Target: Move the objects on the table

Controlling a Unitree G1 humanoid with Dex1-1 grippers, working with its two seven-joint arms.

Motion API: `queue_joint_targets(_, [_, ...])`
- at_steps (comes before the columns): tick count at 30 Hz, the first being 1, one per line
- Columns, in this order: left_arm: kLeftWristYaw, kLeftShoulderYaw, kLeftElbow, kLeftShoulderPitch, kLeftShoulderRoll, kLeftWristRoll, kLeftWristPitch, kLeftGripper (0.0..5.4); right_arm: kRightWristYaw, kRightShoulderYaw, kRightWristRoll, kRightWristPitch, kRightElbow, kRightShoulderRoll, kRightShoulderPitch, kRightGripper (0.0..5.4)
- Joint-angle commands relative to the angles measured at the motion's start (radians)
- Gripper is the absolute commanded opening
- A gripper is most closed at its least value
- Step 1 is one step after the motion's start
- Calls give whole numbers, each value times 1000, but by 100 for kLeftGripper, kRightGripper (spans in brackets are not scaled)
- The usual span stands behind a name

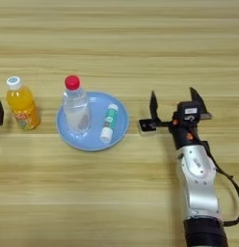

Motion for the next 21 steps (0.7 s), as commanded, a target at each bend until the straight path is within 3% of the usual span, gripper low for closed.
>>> queue_joint_targets(1, [4,-3,-24,10,-3,10,9,540,166,83,51,-26,-133,-63,91,537])
queue_joint_targets(5, [4,-4,-33,11,-6,9,15,540,303,96,152,15,-214,-131,153,537])
queue_joint_targets(9, [4,-4,-31,6,-6,8,18,540,367,123,203,51,-261,-148,163,537])
queue_joint_targets(14, [2,-6,-23,-3,-7,8,20,540,347,200,104,102,-229,-131,96,537])
queue_joint_targets(17, [2,-7,-22,-8,-8,7,21,540,305,209,86,156,-182,-96,33,537])
queue_joint_targets(21, [3,-6,-20,-9,-9,6,21,540,265,225,16,173,-115,-79,-33,537])
